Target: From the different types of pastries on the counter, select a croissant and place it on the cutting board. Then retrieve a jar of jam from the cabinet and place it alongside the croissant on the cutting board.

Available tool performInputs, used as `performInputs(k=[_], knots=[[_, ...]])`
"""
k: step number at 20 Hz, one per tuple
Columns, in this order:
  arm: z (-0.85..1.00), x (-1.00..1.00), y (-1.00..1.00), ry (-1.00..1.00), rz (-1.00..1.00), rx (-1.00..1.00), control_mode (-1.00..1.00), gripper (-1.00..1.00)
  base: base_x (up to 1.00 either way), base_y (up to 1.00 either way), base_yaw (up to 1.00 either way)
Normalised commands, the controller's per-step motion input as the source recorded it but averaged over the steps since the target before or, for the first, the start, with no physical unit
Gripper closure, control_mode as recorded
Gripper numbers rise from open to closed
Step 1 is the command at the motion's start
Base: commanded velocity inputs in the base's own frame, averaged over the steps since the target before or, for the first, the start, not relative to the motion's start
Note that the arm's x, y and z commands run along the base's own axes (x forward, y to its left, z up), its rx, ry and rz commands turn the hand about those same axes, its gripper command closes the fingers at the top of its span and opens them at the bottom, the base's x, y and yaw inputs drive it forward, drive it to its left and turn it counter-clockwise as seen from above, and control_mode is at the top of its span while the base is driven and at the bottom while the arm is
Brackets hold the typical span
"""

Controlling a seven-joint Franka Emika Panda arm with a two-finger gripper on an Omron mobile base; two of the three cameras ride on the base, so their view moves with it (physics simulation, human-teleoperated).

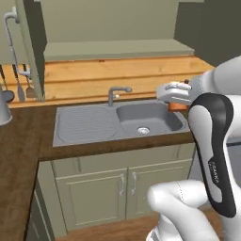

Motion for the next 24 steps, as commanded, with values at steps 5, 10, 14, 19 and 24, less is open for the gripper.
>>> performInputs(k=[5, 10, 14, 19, 24], knots=[[0.00, 0.00, 0.00, 0.00, 0.00, 0.00, 1.00, 1.00, -1.00, -0.36, 0.00], [0.00, 0.00, 0.00, 0.00, 0.00, 0.00, 1.00, 1.00, -0.96, -0.82, 0.02], [0.00, 0.00, 0.00, 0.00, 0.00, 0.00, 1.00, 1.00, -0.63, -1.00, 0.04], [0.00, 0.00, 0.00, 0.00, 0.00, 0.00, 1.00, 1.00, -0.40, -1.00, 0.05], [0.00, 0.00, 0.00, 0.00, 0.00, 0.00, 1.00, 1.00, -0.28, -1.00, 0.06]])
